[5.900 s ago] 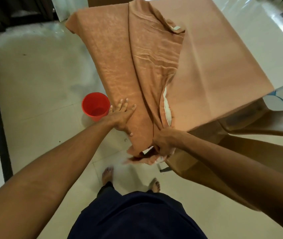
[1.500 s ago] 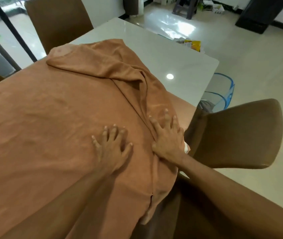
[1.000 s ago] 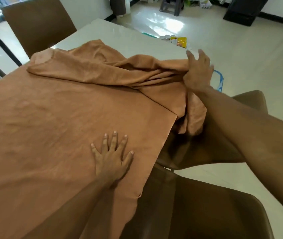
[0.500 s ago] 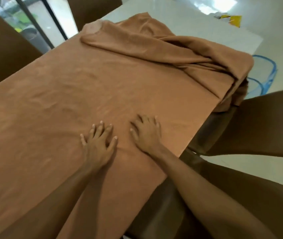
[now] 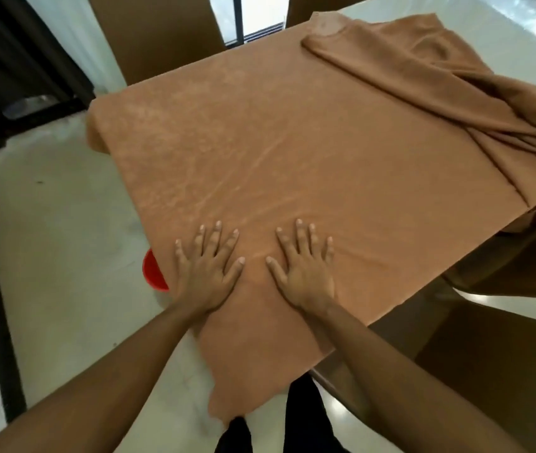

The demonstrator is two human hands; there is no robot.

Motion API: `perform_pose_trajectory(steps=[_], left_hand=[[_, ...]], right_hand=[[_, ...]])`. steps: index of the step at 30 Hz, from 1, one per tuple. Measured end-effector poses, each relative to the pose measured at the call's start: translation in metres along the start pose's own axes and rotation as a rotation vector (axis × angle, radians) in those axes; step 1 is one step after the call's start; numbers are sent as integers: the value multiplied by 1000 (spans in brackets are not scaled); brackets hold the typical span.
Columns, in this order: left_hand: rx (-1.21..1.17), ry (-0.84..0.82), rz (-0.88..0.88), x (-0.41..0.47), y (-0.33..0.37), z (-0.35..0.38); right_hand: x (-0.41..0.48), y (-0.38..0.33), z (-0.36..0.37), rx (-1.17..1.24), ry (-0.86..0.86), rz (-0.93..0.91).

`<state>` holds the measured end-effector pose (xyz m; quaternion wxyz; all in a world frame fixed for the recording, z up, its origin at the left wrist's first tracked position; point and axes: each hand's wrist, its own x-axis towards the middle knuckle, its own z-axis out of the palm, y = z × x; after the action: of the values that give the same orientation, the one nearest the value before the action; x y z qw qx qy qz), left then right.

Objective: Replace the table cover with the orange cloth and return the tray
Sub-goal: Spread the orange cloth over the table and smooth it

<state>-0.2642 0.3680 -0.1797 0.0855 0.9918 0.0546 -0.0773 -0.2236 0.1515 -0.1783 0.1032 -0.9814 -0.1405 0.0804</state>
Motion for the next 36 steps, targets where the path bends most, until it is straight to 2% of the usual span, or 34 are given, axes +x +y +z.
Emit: perform_pose_trajectory(steps=[8, 14, 16, 20, 23, 25, 28, 30, 32, 36], left_hand=[[-84, -33, -4, -23, -14, 3], [-104, 15, -4, -52, -26, 10], [-78, 44, 6, -56, -29, 12], [-196, 81, 1, -49, -32, 7], [-274, 111, 2, -43, -39, 1], [-284, 117, -5, -38, -46, -2], [-253, 94, -27, -27, -60, -9], [-232, 74, -23, -14, -72, -14], [-205, 64, -6, 1, -84, -21], [-179, 45, 33, 48, -106, -29]], right_hand=[[-21, -11, 3, 26, -41, 58], [-54, -45, 15, 48, -37, 63], [-50, -48, 14, 89, -14, 49], [-13, -41, 4, 126, 80, 75], [4, -48, 8, 126, 29, 139], [-10, -71, 21, 70, -8, 29], [-61, -118, 38, 31, -39, -316], [-78, -137, 43, 42, -56, -422], [-64, -140, 38, 74, -61, -395], [16, -132, 27, 137, 51, -190]])
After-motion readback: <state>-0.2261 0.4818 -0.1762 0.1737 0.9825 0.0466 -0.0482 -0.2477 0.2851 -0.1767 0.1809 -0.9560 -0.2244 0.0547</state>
